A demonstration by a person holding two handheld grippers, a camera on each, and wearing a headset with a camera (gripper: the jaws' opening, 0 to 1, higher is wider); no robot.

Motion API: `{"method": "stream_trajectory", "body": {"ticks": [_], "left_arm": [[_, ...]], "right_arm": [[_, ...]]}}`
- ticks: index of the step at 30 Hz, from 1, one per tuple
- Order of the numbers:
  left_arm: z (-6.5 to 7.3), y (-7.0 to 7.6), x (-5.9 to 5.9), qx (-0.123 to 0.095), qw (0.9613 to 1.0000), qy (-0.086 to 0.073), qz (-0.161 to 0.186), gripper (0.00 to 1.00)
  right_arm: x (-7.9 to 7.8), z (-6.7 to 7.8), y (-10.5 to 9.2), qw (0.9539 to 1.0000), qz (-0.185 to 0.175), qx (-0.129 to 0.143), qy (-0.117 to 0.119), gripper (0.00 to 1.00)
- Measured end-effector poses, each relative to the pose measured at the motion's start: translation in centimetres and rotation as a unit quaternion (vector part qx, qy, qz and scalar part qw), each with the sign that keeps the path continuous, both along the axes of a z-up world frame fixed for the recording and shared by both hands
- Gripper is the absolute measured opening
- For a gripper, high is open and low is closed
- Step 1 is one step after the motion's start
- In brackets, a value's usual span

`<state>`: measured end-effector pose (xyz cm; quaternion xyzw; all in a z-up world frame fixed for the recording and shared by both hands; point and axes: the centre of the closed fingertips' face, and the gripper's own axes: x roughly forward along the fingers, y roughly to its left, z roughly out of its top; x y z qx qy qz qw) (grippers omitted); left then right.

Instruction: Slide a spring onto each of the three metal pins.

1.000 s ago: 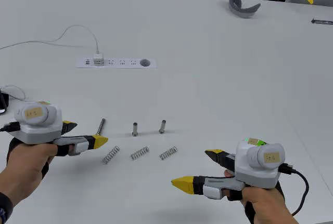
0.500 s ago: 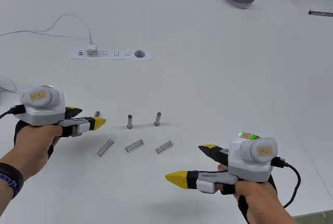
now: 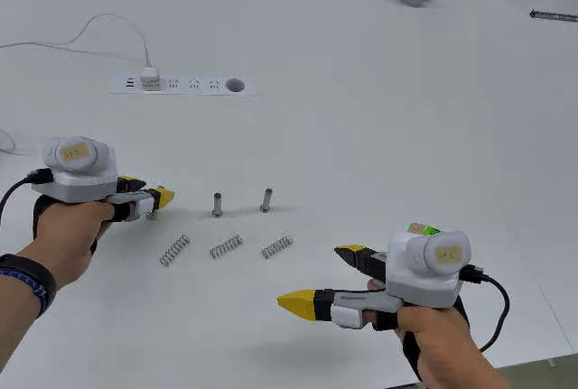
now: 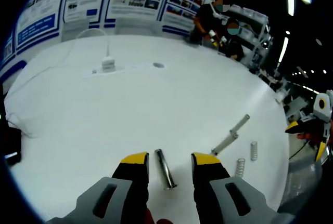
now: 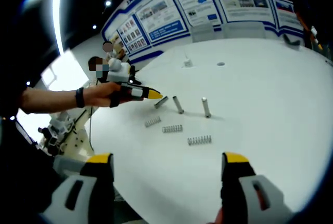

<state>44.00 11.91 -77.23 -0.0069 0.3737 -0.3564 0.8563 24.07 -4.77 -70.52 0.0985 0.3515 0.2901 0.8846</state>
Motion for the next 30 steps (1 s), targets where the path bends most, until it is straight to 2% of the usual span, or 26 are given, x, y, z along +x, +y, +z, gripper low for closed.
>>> {"method": "stream_trajectory", "body": {"ticks": [5, 10, 14, 15, 20, 23, 27, 29, 30], "left_arm": [[-1.2, -0.1, 0.2, 0.015, 0.9999, 0.008, 0.003, 0.28], [-1.9, -0.1, 0.4, 0.015, 0.9997, 0.018, 0.01, 0.23], [-2.1, -0.1, 0.4, 0.023, 0.9996, 0.016, 0.006, 0.21], [-2.2, -0.1, 0.5, 0.025, 0.9996, 0.011, 0.004, 0.2], [-2.6, -0.1, 0.8, 0.034, 0.9994, 0.004, 0.001, 0.12], [-2.7, -0.2, 0.6, 0.032, 0.9995, 0.005, -0.003, 0.1], [-2.8, -0.2, 0.2, 0.061, 0.9974, -0.011, -0.037, 0.09], [-2.9, -0.2, -0.2, 0.083, 0.9943, -0.019, -0.065, 0.09], [-3.0, -0.3, -0.4, 0.099, 0.991, -0.027, -0.086, 0.09]], "right_arm": [[-0.1, -0.2, -0.1, 1.0, -0.002, 0.0, 0.004, 0.86], [-0.2, -0.2, -0.3, 1.0, -0.004, 0.0, 0.005, 0.86], [-0.2, -0.3, -0.3, 1.0, -0.005, 0.001, 0.006, 0.86], [-0.2, -0.3, -0.2, 1.0, -0.005, 0.002, 0.006, 0.86], [-0.2, -0.4, 0.1, 1.0, -0.003, 0.004, 0.008, 0.86], [-0.2, -0.5, 0.2, 0.9999, -0.001, 0.006, 0.009, 0.86], [-0.1, -0.5, 0.3, 0.9999, -0.001, 0.008, 0.01, 0.86], [-0.2, -0.5, 0.3, 0.9999, -0.002, 0.009, 0.01, 0.86], [-0.2, -0.6, 0.3, 0.9999, -0.002, 0.008, 0.01, 0.86]]}}
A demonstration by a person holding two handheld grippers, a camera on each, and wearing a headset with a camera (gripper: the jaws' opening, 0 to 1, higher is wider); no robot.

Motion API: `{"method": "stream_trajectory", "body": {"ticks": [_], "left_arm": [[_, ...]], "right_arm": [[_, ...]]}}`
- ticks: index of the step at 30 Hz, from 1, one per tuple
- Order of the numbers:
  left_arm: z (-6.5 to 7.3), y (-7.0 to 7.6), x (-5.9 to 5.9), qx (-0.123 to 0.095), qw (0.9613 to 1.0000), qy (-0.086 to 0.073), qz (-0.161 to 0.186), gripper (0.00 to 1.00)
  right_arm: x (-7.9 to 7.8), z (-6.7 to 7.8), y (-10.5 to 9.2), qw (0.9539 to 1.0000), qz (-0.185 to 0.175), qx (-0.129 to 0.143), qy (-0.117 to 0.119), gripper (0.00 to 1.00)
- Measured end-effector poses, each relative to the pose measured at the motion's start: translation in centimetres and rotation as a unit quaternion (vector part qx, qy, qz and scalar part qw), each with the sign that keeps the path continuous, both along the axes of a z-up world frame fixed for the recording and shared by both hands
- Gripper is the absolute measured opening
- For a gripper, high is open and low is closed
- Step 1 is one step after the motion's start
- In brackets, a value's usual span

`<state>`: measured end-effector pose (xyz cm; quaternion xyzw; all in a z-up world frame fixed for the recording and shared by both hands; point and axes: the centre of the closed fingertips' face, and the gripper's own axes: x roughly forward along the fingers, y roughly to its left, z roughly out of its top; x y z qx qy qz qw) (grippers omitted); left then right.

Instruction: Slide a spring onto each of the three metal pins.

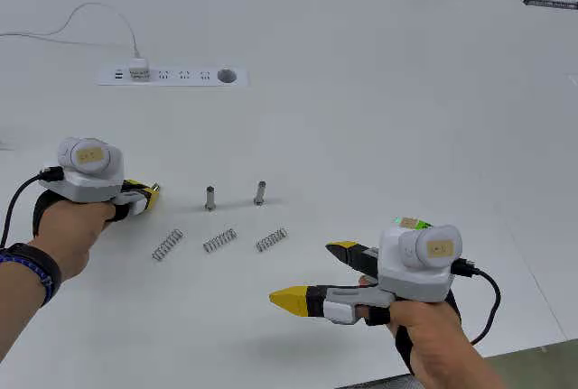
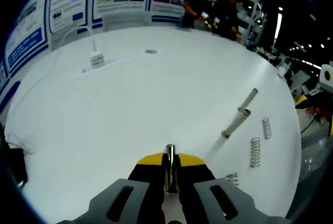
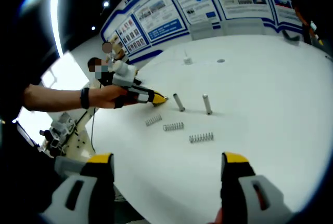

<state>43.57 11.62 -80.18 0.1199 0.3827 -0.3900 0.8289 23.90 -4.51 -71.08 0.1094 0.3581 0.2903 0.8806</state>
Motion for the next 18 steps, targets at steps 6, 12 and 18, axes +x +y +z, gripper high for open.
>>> {"method": "stream_trajectory", "body": {"ticks": [6, 12, 18], "left_arm": [[0.1, -0.8, -0.6, 0.023, 0.9987, -0.015, -0.042, 0.1], [0.3, -1.1, -0.6, 0.05, 0.9956, -0.036, -0.071, 0.11], [0.2, -1.5, -1.1, 0.068, 0.9921, -0.028, -0.102, 0.08]], "right_arm": [[-0.1, -0.1, 0.1, 1.0, 0.002, 0.0, 0.002, 0.86], [0.0, 0.1, 0.3, 1.0, 0.002, 0.003, 0.0, 0.86], [-0.1, -0.1, 0.2, 1.0, 0.003, -0.001, 0.002, 0.85]]}}
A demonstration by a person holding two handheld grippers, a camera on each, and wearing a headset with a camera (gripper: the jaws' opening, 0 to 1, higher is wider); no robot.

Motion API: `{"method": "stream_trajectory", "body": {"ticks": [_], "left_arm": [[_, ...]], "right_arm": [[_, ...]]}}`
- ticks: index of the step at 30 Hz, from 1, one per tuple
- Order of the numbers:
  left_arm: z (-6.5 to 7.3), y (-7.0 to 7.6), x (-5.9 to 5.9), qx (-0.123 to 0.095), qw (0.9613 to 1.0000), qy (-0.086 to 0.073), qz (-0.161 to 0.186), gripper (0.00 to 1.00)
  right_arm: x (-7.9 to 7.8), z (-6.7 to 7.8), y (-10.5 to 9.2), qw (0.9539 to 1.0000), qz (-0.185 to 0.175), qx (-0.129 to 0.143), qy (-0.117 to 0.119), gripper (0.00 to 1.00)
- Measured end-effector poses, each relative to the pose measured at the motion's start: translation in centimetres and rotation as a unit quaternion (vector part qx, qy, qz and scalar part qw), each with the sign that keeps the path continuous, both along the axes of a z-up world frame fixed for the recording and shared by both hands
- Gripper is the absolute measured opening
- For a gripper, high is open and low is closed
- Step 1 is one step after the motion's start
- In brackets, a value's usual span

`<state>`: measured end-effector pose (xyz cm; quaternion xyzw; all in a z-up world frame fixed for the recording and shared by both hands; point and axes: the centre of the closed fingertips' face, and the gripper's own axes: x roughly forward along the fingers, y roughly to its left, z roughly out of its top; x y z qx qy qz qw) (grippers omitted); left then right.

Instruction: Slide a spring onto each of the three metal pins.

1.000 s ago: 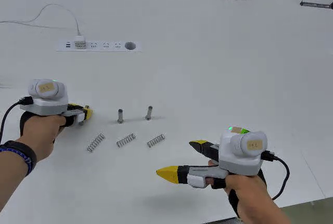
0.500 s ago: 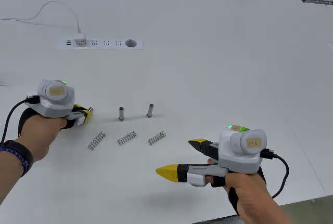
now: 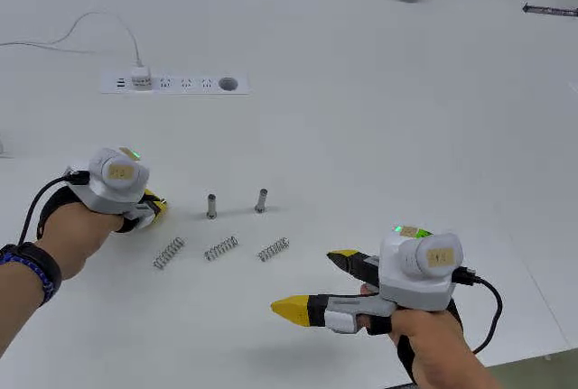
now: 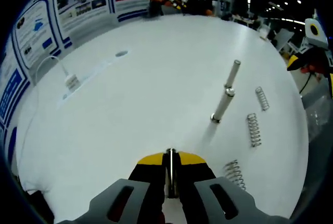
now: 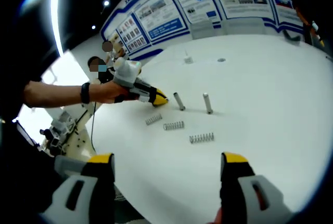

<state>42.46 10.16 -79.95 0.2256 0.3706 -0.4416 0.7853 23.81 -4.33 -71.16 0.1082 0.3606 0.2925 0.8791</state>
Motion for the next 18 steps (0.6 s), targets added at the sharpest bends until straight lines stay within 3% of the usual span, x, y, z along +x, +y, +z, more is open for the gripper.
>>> {"method": "stream_trajectory", "body": {"ticks": [4, 6, 18], "left_arm": [[-0.1, 0.1, -0.1, 0.007, 0.9998, 0.01, 0.017, 0.07], [0.0, 0.2, -0.3, -0.004, 0.9992, 0.016, 0.035, 0.07], [2.3, 1.8, -0.7, -0.049, 0.9959, 0.01, 0.076, 0.07]], "right_arm": [[0.0, 0.1, 0.0, 1.0, -0.001, 0.0, 0.0, 0.85], [0.0, 0.2, -0.1, 1.0, -0.004, 0.001, -0.002, 0.85], [-0.2, 0.3, -0.7, 1.0, -0.009, 0.0, -0.003, 0.85]]}}
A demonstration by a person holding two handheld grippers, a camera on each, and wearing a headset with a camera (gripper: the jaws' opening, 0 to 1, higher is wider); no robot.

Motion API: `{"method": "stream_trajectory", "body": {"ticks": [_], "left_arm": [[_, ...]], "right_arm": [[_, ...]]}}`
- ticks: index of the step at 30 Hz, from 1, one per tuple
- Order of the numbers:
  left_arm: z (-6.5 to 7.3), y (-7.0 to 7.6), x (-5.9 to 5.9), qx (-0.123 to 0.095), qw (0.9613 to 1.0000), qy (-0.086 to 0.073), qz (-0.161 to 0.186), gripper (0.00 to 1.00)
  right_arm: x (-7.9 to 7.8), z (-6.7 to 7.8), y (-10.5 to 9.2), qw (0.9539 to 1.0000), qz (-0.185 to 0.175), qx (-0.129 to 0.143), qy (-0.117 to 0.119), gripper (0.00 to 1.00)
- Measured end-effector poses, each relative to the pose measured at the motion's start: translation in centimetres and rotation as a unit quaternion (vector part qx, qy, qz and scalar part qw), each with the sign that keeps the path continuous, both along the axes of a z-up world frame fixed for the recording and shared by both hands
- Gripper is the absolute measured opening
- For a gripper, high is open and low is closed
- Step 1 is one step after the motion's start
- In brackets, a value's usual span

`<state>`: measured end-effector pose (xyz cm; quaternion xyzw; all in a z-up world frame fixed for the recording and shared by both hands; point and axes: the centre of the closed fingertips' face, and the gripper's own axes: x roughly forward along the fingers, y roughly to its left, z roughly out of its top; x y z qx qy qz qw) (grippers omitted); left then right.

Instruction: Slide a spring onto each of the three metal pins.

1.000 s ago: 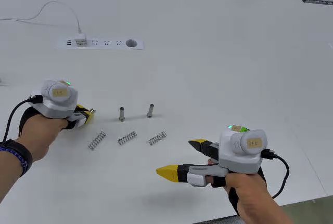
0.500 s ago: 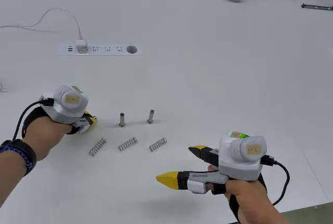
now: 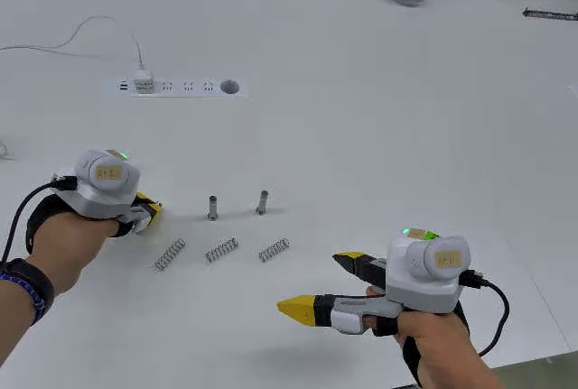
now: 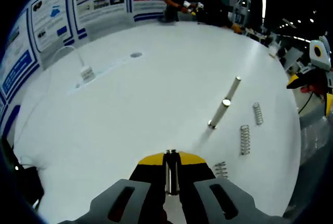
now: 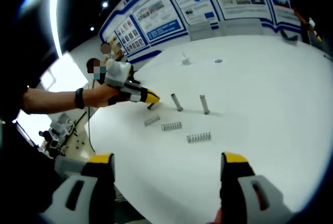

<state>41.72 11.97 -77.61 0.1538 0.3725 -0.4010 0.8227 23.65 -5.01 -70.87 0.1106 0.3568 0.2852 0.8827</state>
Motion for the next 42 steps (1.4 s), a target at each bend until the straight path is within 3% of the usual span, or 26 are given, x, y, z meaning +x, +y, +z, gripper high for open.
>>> {"method": "stream_trajectory", "body": {"ticks": [16, 29, 42], "left_arm": [[2.1, 1.6, -0.6, -0.024, 0.9993, -0.008, 0.026, 0.07], [2.2, 2.4, -1.1, -0.025, 0.9991, -0.008, 0.033, 0.07], [2.4, 2.0, -1.3, -0.026, 0.999, -0.01, 0.034, 0.07]], "right_arm": [[-0.3, 0.1, 0.5, 1.0, 0.003, 0.003, -0.002, 0.85], [-0.5, 0.1, 0.6, 1.0, 0.004, 0.003, -0.002, 0.85], [-0.8, 0.1, 0.3, 1.0, 0.001, 0.002, -0.001, 0.85]]}}
